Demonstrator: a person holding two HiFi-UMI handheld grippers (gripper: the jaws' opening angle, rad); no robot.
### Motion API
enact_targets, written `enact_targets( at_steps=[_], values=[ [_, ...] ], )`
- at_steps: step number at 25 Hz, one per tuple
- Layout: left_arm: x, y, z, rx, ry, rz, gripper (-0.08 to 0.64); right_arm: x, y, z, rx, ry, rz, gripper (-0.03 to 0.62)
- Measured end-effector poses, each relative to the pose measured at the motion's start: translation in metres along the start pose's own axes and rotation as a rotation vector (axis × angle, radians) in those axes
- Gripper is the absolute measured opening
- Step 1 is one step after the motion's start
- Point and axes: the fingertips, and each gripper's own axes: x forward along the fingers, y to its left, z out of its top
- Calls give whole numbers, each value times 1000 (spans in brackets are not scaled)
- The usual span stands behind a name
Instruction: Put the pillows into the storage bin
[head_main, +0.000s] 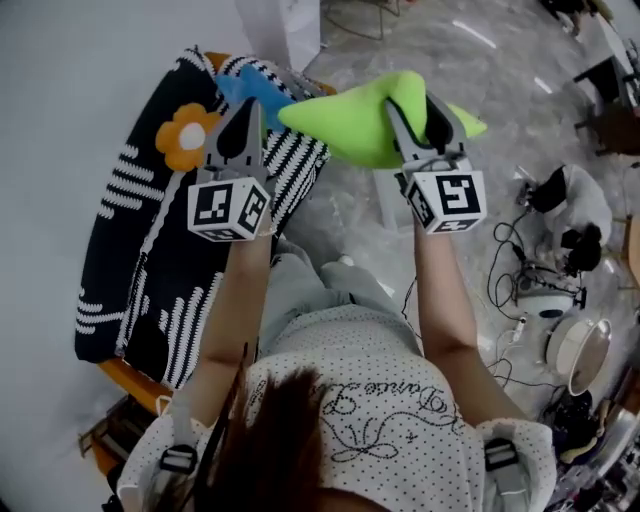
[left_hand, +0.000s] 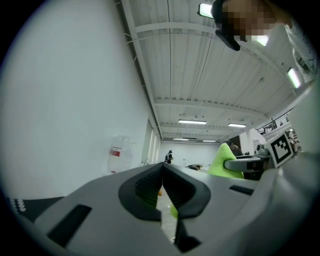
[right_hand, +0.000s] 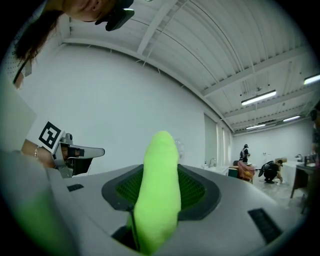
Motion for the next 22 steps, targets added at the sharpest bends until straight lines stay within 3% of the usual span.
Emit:
enact_targets(
  at_steps=[6,11,22],
  values=[
    [47,-78,-17,-12,36,-155,5,-57,-67,-17,23,33,-145,196],
    [97,-117,-38,-29,61,-256,5,-73,-111,-35,42,58,-234,196],
    [243,-158,-90,-62,99,-399,5,-32,-226,-91,47,132,-338,199]
  ],
)
